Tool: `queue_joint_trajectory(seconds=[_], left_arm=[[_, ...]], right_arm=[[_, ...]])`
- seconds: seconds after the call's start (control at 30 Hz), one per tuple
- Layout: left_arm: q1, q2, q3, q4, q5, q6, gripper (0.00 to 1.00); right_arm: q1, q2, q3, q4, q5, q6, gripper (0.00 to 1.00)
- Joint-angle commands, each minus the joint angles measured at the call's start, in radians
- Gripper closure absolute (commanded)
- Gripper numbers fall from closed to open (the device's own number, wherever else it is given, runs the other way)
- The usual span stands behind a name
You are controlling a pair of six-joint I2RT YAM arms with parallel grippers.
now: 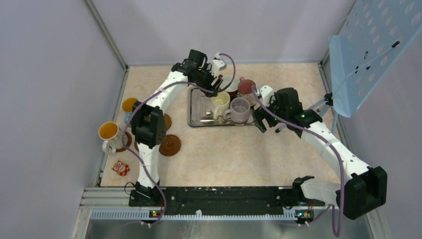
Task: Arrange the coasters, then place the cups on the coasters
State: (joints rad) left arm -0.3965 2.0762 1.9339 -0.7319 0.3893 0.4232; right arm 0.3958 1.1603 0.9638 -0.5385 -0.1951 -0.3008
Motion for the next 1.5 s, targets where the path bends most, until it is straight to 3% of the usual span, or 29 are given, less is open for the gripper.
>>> queue_joint_trajectory(seconds=[0.0, 0.17, 0.33, 0.53, 0.73, 0.93, 1.13, 1.47], left_arm=[[-0.021, 0.003, 0.056, -0.082, 0.037, 0.047, 0.23], [-0.041, -0.124, -0.123, -0.041, 0.009, 0.011, 0.22], [-0.083, -0.137, -0.21, -0.026, -0.043, -0.09, 0.24], [-0.131, -0.091, -0.213, 0.012, -0.205, -0.186, 0.28], [-0.139, -0.033, -0.177, 0.026, -0.319, -0.221, 0.39], [-0.135, 0.004, -0.161, 0.012, -0.366, -0.23, 0.42], [-0.119, 0.001, -0.185, 0.04, -0.293, -0.213, 0.51], [-0.118, 0.067, -0.162, 0.049, -0.2, -0.168, 0.5]], right_arm=[[-0.022, -0.011, 0.059, 0.011, 0.021, 0.01, 0.15], [-0.06, -0.029, 0.048, 0.006, 0.011, 0.025, 0.15], [-0.061, -0.035, 0.032, 0.017, -0.005, 0.028, 0.15], [-0.062, -0.043, 0.027, 0.022, -0.013, 0.029, 0.15], [-0.062, -0.058, 0.021, 0.019, -0.011, 0.026, 0.15], [-0.064, -0.069, 0.016, 0.008, -0.001, 0.017, 0.15], [-0.069, -0.074, 0.013, 0.006, -0.006, 0.017, 0.15], [-0.068, -0.075, 0.007, 0.013, -0.01, 0.017, 0.15]])
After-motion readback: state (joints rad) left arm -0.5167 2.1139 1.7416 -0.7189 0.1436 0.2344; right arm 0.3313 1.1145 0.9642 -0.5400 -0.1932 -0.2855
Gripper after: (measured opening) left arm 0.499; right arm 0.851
